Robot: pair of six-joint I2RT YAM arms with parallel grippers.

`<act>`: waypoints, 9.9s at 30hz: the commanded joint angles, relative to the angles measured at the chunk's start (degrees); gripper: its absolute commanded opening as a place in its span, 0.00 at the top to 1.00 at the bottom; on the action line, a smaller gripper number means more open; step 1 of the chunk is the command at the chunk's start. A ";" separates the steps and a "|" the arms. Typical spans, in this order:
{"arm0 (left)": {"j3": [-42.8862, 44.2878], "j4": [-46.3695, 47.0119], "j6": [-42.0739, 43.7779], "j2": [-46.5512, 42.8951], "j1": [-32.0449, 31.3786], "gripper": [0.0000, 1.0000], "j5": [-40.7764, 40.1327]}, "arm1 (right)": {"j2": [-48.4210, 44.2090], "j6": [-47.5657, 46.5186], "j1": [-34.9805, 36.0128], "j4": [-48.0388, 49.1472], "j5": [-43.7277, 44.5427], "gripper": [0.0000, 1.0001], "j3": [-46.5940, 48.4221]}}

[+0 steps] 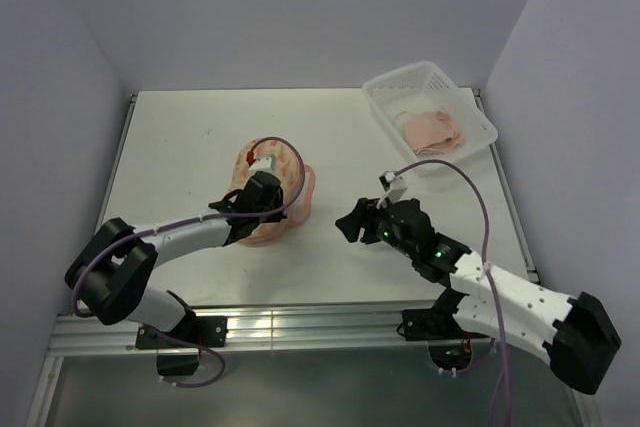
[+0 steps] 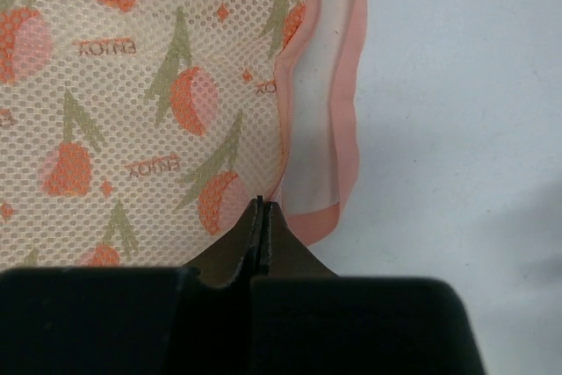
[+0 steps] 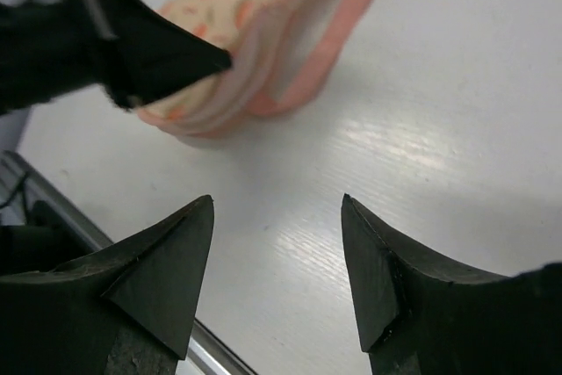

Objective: Place the bra in the laundry bag and zip it closed

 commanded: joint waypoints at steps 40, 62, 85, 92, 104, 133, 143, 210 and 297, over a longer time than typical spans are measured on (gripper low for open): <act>-6.97 -12.66 -14.21 -33.57 45.97 0.16 -15.32 | 67.04 2.13 2.94 12.91 -1.46 0.90 38.21; -12.32 10.87 -9.73 -19.78 25.59 0.37 10.08 | 58.36 -4.46 0.58 0.61 0.46 0.13 42.26; -6.60 18.36 -15.17 0.20 34.99 0.59 7.27 | 24.24 -14.05 -21.91 -9.50 2.48 0.60 36.62; -7.57 21.52 -14.66 -11.13 31.31 0.40 13.15 | 36.51 -12.29 -35.80 -12.67 11.96 0.63 40.14; -13.11 27.95 -4.55 -25.91 9.07 0.33 23.09 | 67.02 -15.72 -41.18 -24.44 21.74 0.28 65.36; -14.25 29.62 3.36 -22.75 2.30 0.36 19.49 | 52.85 -17.74 -39.25 -9.62 24.28 1.00 63.28; -10.83 21.99 2.22 -30.83 -0.34 0.36 15.63 | 20.49 -13.89 -23.61 -8.36 11.30 1.00 41.22; -9.23 -23.56 -7.97 -64.41 -8.78 0.46 -17.25 | 57.80 -7.90 22.11 -27.17 20.67 0.51 46.20; -11.44 39.71 14.00 -13.53 -17.47 0.07 4.18 | 9.66 8.71 8.38 -16.79 30.69 1.00 31.71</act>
